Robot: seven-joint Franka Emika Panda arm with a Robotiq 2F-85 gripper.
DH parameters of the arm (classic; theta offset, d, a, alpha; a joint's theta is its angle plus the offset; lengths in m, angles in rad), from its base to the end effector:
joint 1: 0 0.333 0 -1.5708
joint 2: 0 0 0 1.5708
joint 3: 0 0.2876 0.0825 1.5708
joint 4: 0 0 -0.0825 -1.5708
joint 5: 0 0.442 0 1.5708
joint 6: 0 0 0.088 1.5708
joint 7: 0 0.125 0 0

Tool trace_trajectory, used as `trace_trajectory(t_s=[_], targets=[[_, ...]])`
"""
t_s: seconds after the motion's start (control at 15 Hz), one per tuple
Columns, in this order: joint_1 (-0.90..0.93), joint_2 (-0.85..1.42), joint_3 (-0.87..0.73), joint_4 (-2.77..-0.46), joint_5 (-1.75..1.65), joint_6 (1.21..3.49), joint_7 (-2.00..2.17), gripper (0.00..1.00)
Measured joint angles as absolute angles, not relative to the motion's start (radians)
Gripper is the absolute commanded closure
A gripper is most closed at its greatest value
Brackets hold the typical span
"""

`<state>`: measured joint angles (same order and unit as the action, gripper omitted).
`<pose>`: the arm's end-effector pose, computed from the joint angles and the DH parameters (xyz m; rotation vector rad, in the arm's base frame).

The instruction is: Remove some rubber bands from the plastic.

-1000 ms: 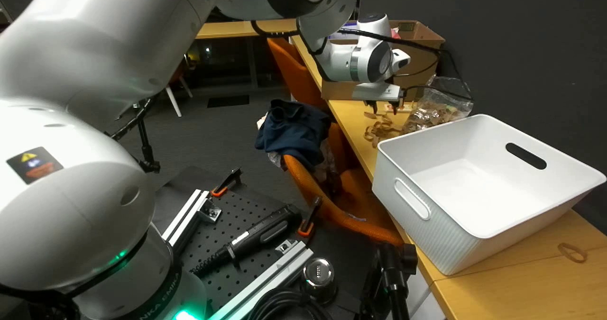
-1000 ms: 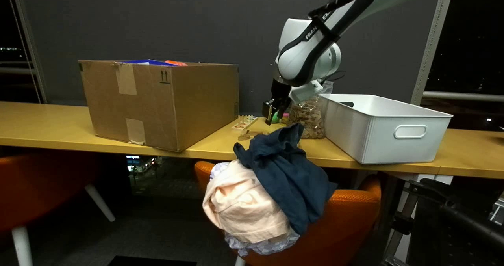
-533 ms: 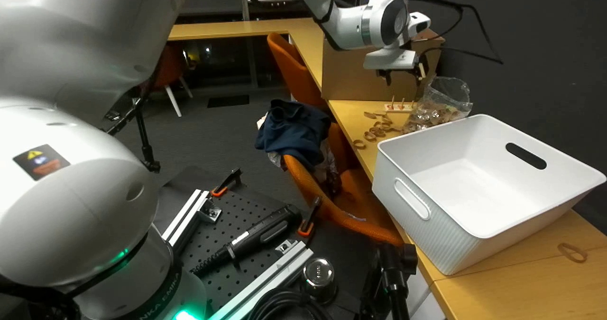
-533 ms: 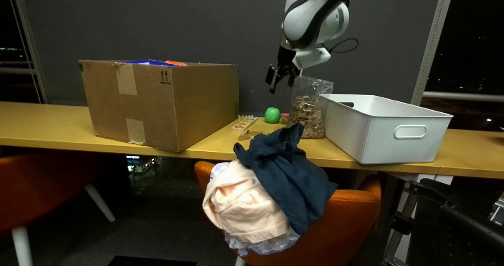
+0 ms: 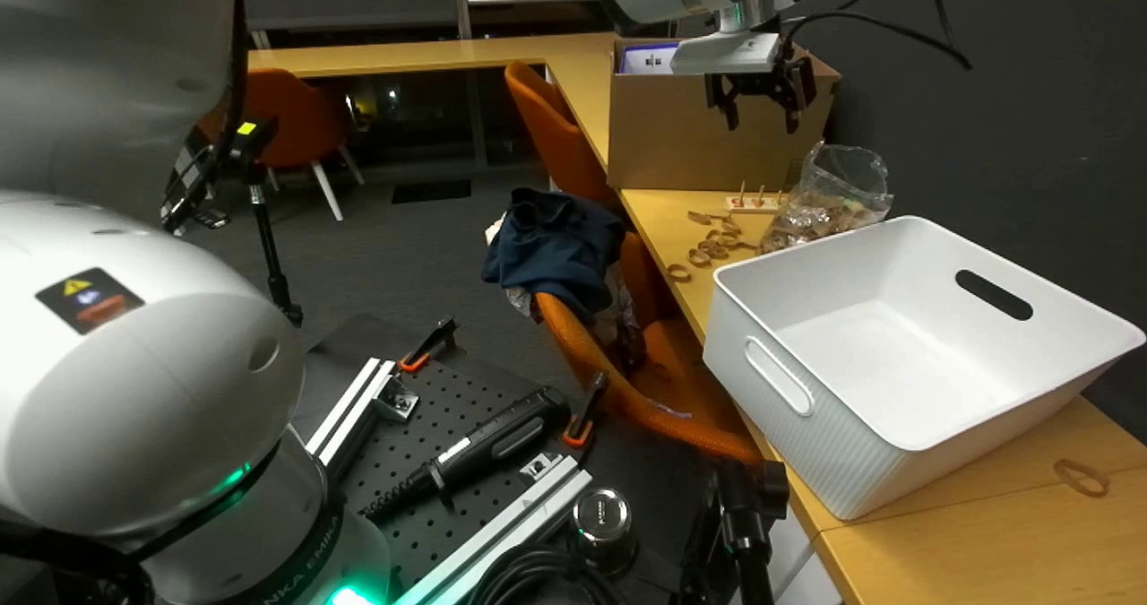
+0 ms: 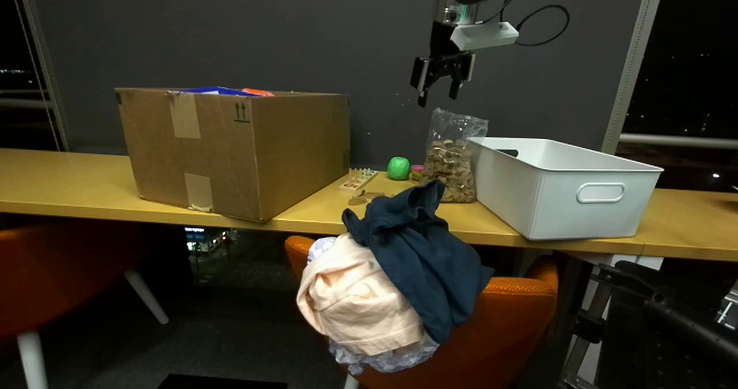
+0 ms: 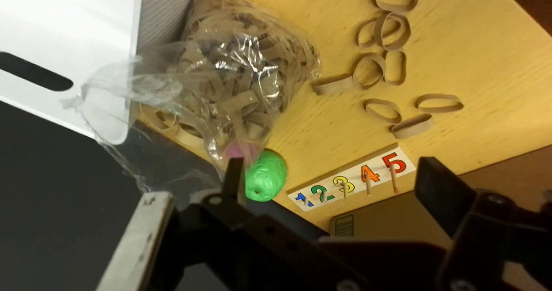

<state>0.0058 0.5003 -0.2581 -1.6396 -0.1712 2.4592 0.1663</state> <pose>0.7308 -0.1712 0.2972 2.8239 -0.3579 0.4594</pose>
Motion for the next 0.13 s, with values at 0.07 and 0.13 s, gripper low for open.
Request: trace_trajectory(t_s=[0.07, 0.13], targets=[[0.006, 0.474, -0.258, -1.671, -0.172, 2.455, 0.178, 0.0], [0.006, 0.452, -0.257, -1.701, -0.173, 2.452, 0.19, 0.0]])
